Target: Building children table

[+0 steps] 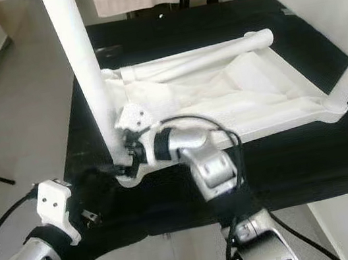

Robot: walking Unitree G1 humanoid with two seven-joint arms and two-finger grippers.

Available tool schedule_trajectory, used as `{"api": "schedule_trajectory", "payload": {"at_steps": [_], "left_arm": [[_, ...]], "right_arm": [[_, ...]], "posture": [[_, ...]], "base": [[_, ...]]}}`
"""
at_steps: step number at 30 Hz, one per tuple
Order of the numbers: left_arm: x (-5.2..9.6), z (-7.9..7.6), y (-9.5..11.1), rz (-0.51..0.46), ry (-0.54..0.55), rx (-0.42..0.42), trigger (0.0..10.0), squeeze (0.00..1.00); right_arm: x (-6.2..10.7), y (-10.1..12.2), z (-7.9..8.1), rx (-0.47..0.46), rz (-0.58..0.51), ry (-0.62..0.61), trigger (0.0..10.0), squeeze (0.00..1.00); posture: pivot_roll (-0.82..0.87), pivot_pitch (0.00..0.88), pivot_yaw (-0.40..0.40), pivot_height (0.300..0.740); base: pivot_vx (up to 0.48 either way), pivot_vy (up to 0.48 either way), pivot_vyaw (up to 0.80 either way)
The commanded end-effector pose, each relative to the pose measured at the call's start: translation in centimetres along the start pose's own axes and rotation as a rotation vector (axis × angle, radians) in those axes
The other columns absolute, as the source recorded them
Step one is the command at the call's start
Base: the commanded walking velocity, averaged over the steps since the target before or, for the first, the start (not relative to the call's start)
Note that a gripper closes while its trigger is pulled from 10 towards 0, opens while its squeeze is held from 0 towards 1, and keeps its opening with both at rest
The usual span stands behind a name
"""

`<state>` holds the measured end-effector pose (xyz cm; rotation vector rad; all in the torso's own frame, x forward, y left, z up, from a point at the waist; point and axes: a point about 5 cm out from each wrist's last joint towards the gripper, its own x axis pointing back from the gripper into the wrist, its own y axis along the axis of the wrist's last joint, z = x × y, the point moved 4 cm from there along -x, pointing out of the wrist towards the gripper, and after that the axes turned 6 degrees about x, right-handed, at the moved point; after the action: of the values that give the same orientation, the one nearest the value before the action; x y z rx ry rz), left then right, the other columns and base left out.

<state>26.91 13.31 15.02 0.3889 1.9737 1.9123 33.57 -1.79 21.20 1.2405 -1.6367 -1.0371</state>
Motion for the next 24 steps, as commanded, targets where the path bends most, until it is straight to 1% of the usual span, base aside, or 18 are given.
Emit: {"api": "schedule_trajectory", "payload": {"at_steps": [1, 2, 3, 5, 8, 9, 16, 20, 22, 24], "left_arm": [[0.3, 0.1, -0.8, 0.033, 0.011, 0.005, 10.0, 0.0], [0.5, -0.1, -0.7, 0.026, 0.011, -0.007, 10.0, 0.0], [0.5, -0.1, -0.7, 0.026, 0.011, -0.007, 10.0, 0.0], [0.8, -0.4, -0.6, 0.018, 0.008, -0.014, 10.0, 0.0], [0.9, -0.5, -0.6, 0.016, 0.007, -0.016, 10.0, 0.0], [1.1, -0.9, -0.5, 0.015, 0.005, -0.013, 10.0, 0.0], [1.2, -1.0, -0.5, 0.013, 0.002, -0.009, 10.0, 0.0], [1.1, -1.2, -0.5, 0.012, -0.008, -0.006, 10.0, 0.0], [1.1, -1.2, -0.5, 0.012, -0.008, -0.006, 10.0, 0.0], [1.0, -1.2, -0.5, 0.01, -0.01, -0.004, 10.0, 0.0]], "right_arm": [[0.0, -0.7, 0.6, -0.003, 0.007, 0.061, 10.0, 0.0], [0.3, -1.4, -0.4, -0.026, 0.044, 0.113, 10.0, 0.0], [0.3, -1.4, -0.4, -0.026, 0.044, 0.113, 10.0, 0.0], [0.7, -1.8, -0.3, -0.043, 0.066, 0.19, 10.0, 0.0], [0.9, -1.9, -0.3, -0.046, 0.072, 0.215, 10.0, 0.0], [1.1, -1.7, -0.5, -0.079, 0.055, 0.238, 0.0, 0.0], [1.1, -1.6, -0.8, -0.09, 0.05, 0.244, 0.0, 0.0], [1.7, -1.6, -1.3, -0.091, 0.031, 0.243, 0.0, 0.0], [1.7, -1.6, -1.3, -0.091, 0.031, 0.243, 0.0, 0.0], [2.0, -2.0, -1.9, -0.077, 0.037, 0.178, 0.0, 0.0]], "posture": [[-0.07, 0.12, -0.043, 0.74], [-0.03, 0.126, -0.046, 0.74], [-0.03, 0.126, -0.046, 0.74], [-0.01, 0.133, -0.059, 0.74], [-0.01, 0.133, -0.061, 0.74], [0.0, 0.141, -0.067, 0.74], [0.0, 0.142, -0.069, 0.74], [-0.01, 0.141, -0.073, 0.74], [-0.01, 0.141, -0.073, 0.74], [-0.02, 0.14, -0.078, 0.74]], "base": [[0.0, 0.0, 0.0], [0.0, 0.0, 0.0], [0.0, 0.0, 0.0], [0.0, 0.0, 0.0], [0.0, 0.0, 0.0], [0.0, 0.0, 0.0], [0.0, 0.0, 0.0], [0.0, 0.0, 0.0], [0.0, 0.0, 0.0], [0.0, 0.0, 0.0]]}}
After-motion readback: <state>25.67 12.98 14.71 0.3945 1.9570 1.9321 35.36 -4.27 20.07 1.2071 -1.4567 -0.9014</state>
